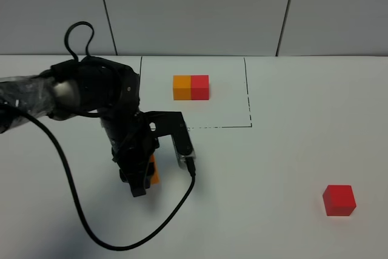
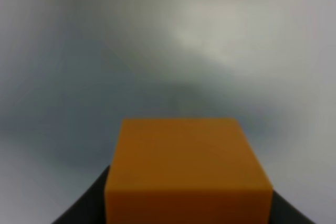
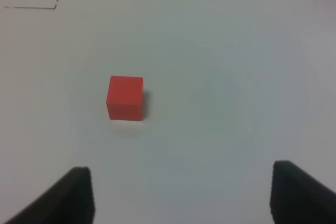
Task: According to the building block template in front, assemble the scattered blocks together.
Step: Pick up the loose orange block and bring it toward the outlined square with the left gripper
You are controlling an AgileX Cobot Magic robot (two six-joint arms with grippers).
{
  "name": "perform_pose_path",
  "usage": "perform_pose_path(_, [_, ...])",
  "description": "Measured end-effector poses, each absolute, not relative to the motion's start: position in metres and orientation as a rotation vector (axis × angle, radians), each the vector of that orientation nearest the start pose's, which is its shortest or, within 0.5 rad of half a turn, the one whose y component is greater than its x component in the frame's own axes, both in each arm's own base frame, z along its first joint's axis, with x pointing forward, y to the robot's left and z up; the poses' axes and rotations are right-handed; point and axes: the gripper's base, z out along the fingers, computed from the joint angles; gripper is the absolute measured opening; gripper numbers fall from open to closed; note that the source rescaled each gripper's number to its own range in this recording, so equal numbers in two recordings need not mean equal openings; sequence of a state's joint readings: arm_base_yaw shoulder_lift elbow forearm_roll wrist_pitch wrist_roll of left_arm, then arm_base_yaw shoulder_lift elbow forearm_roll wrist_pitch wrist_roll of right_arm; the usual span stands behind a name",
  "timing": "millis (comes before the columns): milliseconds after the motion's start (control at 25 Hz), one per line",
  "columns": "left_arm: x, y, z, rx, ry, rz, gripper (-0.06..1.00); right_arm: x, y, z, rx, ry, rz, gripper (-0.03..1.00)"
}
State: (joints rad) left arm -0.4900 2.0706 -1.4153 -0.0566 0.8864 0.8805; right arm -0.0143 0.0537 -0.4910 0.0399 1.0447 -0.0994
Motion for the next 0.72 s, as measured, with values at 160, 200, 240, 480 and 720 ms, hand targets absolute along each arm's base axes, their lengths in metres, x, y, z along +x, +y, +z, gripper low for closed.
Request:
perform_pose_path(160, [0.365, -0.212, 0.138, 1.906, 2.343, -0.038, 0.00, 0.005, 0.003, 0.276, -0.089, 2.089, -0.021, 0.43])
perform_pose_path(200, [0.367, -0.216, 0.136, 1.916, 2.339, -0.040, 0.00, 0.005, 0.003, 0.276, -0.089, 2.089, -0.021, 0.43])
perform_pose_path(240, [0.369, -0.219, 0.135, 1.923, 2.335, -0.039, 0.00, 0.005, 0.003, 0.276, -0.089, 2.089, -0.021, 0.43])
perform_pose_path(480, [0.380, -0.229, 0.123, 1.989, 2.298, -0.006, 0.00, 0.005, 0.003, 0.276, -0.088, 2.089, -0.020, 0.43])
perform_pose_path(720, [0.382, -0.230, 0.116, 2.059, 2.256, -0.007, 0.00, 0.005, 0.003, 0.276, -0.086, 2.089, -0.019, 0.43])
